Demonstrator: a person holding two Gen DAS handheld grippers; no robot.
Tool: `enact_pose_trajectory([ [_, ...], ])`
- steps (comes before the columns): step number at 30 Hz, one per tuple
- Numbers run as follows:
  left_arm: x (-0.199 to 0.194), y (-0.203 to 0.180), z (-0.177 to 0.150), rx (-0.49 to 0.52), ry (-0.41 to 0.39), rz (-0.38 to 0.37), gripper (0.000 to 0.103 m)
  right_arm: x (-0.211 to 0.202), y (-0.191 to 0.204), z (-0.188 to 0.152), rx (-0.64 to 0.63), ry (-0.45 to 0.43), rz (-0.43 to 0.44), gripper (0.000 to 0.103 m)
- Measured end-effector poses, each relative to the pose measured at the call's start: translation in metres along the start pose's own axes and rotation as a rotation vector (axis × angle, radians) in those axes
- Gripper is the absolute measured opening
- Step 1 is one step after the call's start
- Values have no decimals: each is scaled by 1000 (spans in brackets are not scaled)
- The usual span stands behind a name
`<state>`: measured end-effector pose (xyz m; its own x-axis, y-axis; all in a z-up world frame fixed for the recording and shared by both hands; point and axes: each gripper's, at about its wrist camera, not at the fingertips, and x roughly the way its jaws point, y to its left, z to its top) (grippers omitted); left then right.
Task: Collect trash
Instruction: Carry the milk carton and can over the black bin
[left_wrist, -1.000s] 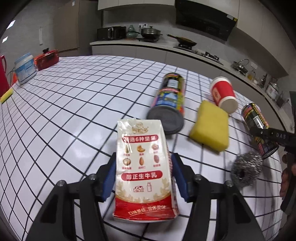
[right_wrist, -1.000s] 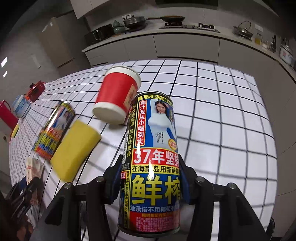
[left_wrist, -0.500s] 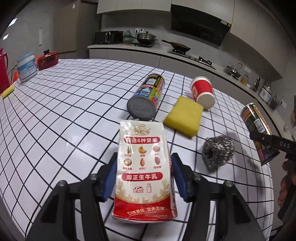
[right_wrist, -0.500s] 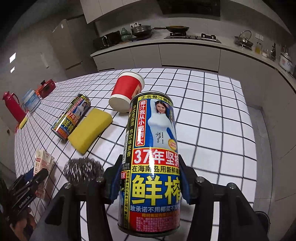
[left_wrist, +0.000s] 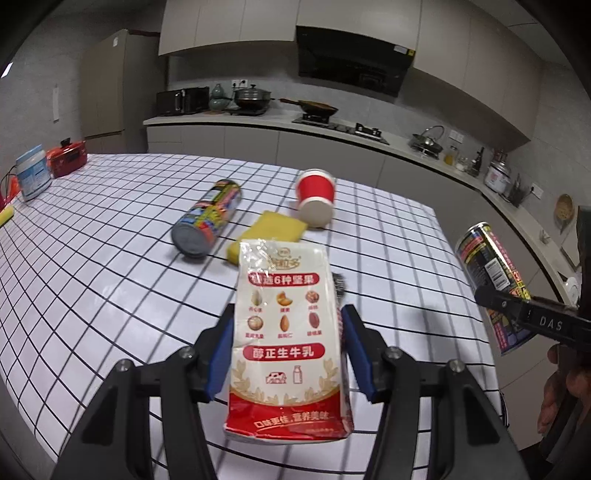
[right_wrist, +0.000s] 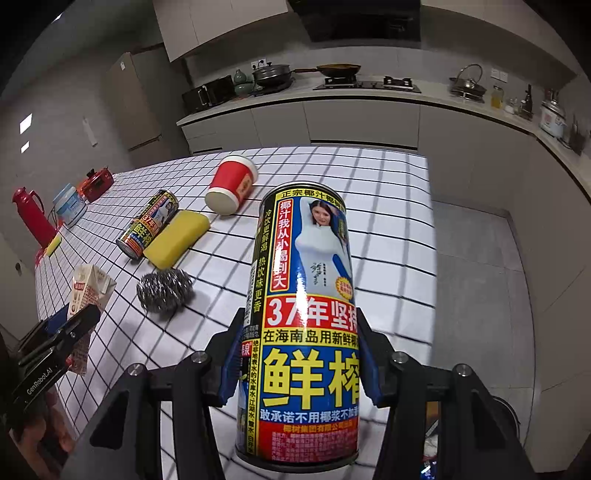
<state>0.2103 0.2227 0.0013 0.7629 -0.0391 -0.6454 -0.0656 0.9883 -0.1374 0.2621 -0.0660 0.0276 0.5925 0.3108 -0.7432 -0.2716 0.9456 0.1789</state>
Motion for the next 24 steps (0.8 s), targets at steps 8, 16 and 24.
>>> enact_pose_trajectory([
  [8,-15,-41,-10,30,-6,-37,56,-40,-33,-21,20,-21,-29,55],
  [16,-29,-72,-19,50,-16,-60,56,-72,-58,-39,38,-44,-49,55],
  [24,-35,-105,-29,70,-19,-102,56,-98,-90,-56,62,-57,-82,55],
])
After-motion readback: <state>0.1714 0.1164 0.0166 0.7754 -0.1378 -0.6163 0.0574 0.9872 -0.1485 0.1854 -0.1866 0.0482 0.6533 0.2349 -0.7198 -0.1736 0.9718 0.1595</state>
